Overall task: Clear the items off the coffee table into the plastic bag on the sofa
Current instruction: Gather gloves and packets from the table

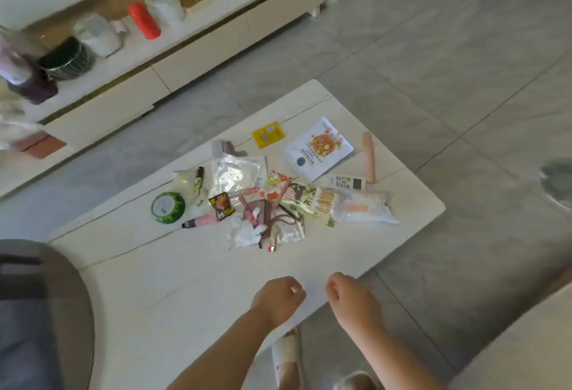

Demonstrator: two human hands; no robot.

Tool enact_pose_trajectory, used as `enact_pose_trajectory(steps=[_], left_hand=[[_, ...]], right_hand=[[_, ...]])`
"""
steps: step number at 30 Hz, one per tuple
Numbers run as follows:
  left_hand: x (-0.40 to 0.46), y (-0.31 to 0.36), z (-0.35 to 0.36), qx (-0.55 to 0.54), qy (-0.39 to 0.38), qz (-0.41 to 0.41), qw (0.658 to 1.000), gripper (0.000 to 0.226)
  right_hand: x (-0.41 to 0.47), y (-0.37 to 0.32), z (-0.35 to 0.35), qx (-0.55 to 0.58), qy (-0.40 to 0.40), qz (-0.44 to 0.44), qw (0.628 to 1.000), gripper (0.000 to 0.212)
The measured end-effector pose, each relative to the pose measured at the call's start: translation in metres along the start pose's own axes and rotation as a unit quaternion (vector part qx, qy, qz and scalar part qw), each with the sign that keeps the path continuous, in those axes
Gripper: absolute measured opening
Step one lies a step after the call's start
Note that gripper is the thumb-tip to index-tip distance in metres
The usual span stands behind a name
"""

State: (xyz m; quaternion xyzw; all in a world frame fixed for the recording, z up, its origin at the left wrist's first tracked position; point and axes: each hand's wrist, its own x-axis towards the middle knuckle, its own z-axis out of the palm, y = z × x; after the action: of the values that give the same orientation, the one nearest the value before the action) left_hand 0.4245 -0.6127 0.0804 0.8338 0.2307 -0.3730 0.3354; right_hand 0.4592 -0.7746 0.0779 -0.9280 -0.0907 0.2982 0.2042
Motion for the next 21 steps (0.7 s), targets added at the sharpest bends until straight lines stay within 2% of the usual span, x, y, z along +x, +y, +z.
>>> enact_pose_trajectory(steps=[6,12,21], left_hand=[[0.010,-0.091,-0.048,-0.060,0.030,-0.057,0.996,0.029],[0.035,-0.144,-0.072,-0.121,0.058,-0.106,0.985,0.026],[0.112,-0.167,-0.101,-0.110,0.124,-0.069,0.984,0.038]], right_hand=[[0.031,-0.080,0.045,-0.034,-0.026,-0.041,0.998,0.027],[0.070,-0.121,0.073,-0.070,-0.050,-0.067,0.994,0.025],[0.175,-0.152,0.096,-0.096,-0.058,-0.089,0.990,0.013]])
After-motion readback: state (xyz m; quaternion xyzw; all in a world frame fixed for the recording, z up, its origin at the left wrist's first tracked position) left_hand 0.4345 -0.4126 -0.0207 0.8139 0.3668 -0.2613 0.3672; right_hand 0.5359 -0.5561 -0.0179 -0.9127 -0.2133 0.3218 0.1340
